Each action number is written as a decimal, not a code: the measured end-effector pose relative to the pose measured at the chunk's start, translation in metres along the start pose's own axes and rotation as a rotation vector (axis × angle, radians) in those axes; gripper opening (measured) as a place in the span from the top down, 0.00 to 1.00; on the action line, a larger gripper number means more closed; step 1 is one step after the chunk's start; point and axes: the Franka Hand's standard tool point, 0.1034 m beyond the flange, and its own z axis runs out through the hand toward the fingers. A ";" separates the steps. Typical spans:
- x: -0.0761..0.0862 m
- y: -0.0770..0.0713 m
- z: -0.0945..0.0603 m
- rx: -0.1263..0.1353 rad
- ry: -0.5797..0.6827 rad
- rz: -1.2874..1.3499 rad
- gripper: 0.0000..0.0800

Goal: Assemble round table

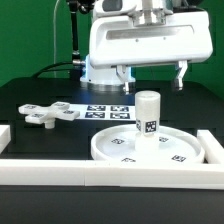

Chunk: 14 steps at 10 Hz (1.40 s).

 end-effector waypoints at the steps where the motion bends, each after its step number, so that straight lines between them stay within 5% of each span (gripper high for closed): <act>1: 0.000 0.000 0.000 0.000 0.000 0.000 0.19; 8: 0.011 0.009 0.004 0.100 -0.426 -0.031 0.19; 14: 0.013 0.015 0.010 0.096 -0.400 -0.127 0.19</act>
Offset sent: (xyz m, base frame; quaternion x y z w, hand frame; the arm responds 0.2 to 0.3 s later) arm 0.0242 -0.0198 0.0040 -0.0131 -0.1888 -0.0835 0.9784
